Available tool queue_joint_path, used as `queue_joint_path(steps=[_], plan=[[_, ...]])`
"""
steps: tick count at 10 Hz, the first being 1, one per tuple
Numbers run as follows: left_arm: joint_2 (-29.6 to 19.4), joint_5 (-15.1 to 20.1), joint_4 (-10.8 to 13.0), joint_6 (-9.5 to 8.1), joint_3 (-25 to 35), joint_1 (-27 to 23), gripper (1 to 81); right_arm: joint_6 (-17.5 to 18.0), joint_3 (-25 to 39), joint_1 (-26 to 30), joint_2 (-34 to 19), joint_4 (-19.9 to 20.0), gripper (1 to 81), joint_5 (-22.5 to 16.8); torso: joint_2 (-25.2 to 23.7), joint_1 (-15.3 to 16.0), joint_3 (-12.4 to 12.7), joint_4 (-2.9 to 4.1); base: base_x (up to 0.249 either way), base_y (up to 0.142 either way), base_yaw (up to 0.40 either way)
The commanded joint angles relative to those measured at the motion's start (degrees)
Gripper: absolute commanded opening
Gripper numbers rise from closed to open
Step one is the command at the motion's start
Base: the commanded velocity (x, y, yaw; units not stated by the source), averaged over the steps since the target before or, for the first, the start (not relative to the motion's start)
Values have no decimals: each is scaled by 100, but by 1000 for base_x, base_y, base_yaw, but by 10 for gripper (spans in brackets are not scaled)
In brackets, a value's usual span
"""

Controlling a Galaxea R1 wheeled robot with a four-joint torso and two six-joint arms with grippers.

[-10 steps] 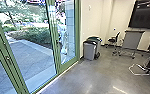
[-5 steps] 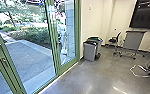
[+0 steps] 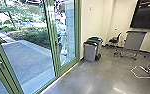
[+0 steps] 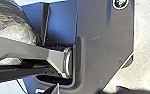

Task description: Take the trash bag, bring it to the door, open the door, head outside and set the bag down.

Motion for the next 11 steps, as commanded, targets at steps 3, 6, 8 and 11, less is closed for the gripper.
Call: queue_joint_path(steps=[3, 6, 8, 11], plan=[[32, 324, 73, 29, 27, -227, 10, -49, 39, 240, 58, -47, 811, -346, 0, -2, 0, 0, 103, 0, 0], [51, 324, 64, 29, 27, -210, 10, -49, 12, 188, 58, -38, 811, -346, 0, -2, 0, 0, 108, 0, 0], [68, 324, 47, 29, 27, -201, 10, -49, 3, 144, 50, -29, 811, -338, -2, -4, 2, 0, 129, 0, 0], [76, 315, 21, 29, 27, -166, 10, -40, 12, 65, 58, 6, 811, -233, -2, -4, 2, 0, 135, 0, 0]])
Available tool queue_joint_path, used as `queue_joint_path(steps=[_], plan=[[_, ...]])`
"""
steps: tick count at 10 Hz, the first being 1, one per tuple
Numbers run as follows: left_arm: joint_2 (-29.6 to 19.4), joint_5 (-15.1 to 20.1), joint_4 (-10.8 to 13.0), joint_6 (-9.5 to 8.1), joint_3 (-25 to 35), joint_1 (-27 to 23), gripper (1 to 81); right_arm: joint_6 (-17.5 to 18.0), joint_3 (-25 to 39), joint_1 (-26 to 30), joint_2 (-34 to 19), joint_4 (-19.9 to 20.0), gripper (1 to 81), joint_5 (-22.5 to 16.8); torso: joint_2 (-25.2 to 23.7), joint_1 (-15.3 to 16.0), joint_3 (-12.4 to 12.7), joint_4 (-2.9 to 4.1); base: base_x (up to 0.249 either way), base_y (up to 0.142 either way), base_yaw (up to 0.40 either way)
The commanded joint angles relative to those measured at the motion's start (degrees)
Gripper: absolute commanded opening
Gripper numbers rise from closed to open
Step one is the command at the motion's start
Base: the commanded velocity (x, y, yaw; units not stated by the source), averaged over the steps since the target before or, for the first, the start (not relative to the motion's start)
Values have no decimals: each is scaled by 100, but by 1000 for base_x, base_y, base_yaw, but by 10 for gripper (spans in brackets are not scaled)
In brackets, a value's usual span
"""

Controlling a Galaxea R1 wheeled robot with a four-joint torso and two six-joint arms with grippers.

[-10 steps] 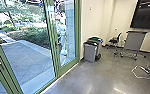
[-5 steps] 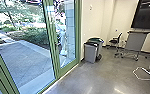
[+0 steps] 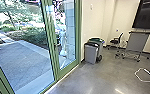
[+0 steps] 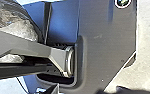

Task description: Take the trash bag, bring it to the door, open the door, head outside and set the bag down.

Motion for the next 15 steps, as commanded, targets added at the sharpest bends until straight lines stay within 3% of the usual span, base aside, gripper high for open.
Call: queue_joint_path(steps=[1, 15], plan=[[2, 326, 10, 29, 29, -188, 10, -22, 19, 115, 35, 23, 811, -252, 0, 0, 0, 0, 136, 0, 0], [-34, 230, 89, 38, 29, -196, 10, 22, 63, 88, 132, 41, 811, -155, 0, 0, 0, 0, 135, 0, 0]])
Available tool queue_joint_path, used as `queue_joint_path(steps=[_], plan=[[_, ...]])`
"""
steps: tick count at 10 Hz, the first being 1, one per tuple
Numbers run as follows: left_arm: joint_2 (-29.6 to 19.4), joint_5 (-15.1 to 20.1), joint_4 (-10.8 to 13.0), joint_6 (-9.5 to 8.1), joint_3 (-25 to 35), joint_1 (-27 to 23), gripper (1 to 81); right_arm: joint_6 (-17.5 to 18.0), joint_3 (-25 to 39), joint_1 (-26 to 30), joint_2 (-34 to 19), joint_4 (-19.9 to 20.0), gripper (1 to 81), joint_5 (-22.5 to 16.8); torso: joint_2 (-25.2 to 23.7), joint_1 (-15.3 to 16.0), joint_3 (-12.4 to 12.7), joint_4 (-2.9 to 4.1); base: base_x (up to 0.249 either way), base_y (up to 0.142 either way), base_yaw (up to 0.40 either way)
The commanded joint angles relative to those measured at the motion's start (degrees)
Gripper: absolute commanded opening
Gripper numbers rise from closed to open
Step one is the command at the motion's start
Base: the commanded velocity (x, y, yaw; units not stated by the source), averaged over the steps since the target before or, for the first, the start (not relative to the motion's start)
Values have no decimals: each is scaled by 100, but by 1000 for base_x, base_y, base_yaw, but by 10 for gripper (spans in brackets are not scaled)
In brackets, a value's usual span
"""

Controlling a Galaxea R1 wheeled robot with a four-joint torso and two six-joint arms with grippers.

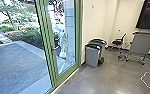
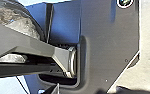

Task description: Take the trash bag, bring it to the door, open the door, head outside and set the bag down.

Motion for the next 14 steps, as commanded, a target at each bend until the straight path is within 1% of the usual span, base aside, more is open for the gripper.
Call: queue_joint_path(steps=[1, 2, 3, 4, 5, 6, 7, 8, 10, 12, 14], plan=[[15, 334, 50, 38, 27, -224, 10, 32, 0, 222, 17, -98, 811, -412, 0, 0, 0, 0, 136, 0, 0], [15, 343, 50, 38, 27, -224, 10, 178, -62, 239, 8, -515, 811, -412, 0, 0, 0, 0, 135, 0, 0], [15, 343, 50, 38, 27, -224, 10, 765, -71, 222, 8, -1105, 811, -412, 0, 0, 0, 0, 135, 0, 0], [7, 343, 50, 38, 27, -224, 10, 1511, -80, 196, -1, -1912, 811, -395, 0, 0, 0, 0, 135, 0, 0], [7, 343, 50, 37, 27, -216, 10, 2355, -55, 231, -52, -2827, 811, -377, 0, 0, 0, 0, 135, 0, 0], [7, 334, 50, 38, 27, -224, 10, 2598, 96, 274, -150, -3053, 811, -315, 0, 0, 0, 0, 136, 0, 0], [7, 334, 41, 38, 27, -224, 10, 2598, 314, 327, -255, -3044, 811, -368, 0, 0, 0, 0, 136, 0, 0], [7, 334, 41, 38, 27, -224, 10, 2616, 448, 319, -230, -3053, 811, -403, 0, 0, 0, 0, 135, 0, 0], [7, 334, 50, 38, 27, -233, 10, 2634, 387, 327, -168, -3053, 811, -403, 0, 0, 0, 0, 135, 0, 0], [-2, 335, 50, 38, 27, -224, 10, 2669, 264, 293, -220, -3009, 811, -352, 0, 0, 0, 0, 135, 0, 0], [-11, 343, 50, 38, 27, -225, 10, 2669, 500, 231, -326, -3035, 811, -289, 0, 0, 0, 0, 135, 0, 0]])
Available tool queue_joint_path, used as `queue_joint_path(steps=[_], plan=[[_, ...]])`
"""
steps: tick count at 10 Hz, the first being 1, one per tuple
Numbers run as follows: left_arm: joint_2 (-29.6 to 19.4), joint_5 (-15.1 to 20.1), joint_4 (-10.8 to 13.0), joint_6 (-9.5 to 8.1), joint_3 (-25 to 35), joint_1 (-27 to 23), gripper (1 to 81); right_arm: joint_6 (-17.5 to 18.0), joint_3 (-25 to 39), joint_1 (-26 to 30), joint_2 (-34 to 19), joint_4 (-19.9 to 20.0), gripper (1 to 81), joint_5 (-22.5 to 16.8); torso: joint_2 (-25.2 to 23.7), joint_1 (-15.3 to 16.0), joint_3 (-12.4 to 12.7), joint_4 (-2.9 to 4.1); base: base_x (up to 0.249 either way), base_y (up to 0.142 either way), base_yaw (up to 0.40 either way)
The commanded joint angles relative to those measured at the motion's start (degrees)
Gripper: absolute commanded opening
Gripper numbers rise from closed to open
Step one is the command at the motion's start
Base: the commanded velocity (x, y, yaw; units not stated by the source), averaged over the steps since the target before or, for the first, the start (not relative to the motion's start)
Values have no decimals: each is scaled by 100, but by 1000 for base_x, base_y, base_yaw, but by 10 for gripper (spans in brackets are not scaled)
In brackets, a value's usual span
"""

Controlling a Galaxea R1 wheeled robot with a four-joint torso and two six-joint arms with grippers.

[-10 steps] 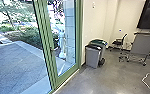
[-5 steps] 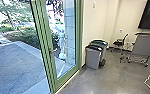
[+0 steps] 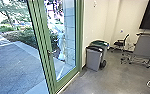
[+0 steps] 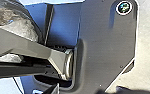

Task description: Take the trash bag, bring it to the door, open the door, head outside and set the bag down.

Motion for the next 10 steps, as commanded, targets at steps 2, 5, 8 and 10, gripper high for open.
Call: queue_joint_path(steps=[2, 5, 8, 10], plan=[[-17, 346, 47, 38, 27, -213, 10, 30, 899, 128, -452, -54, 811, -193, 0, 0, 0, 0, 135, 0, 0], [-17, 337, 39, 38, 27, -213, 10, -32, 1111, 128, -514, -89, 811, -158, 0, 0, 0, 0, 135, 0, 0], [0, 337, 39, 38, 27, -213, 10, -23, 882, 110, -382, -89, 811, -158, 0, 0, 0, 0, 135, 0, 0], [-8, 337, 39, 38, 27, -213, 10, -23, 671, 93, -259, -98, 811, -158, 0, 0, 0, 0, 135, 0, 0]])
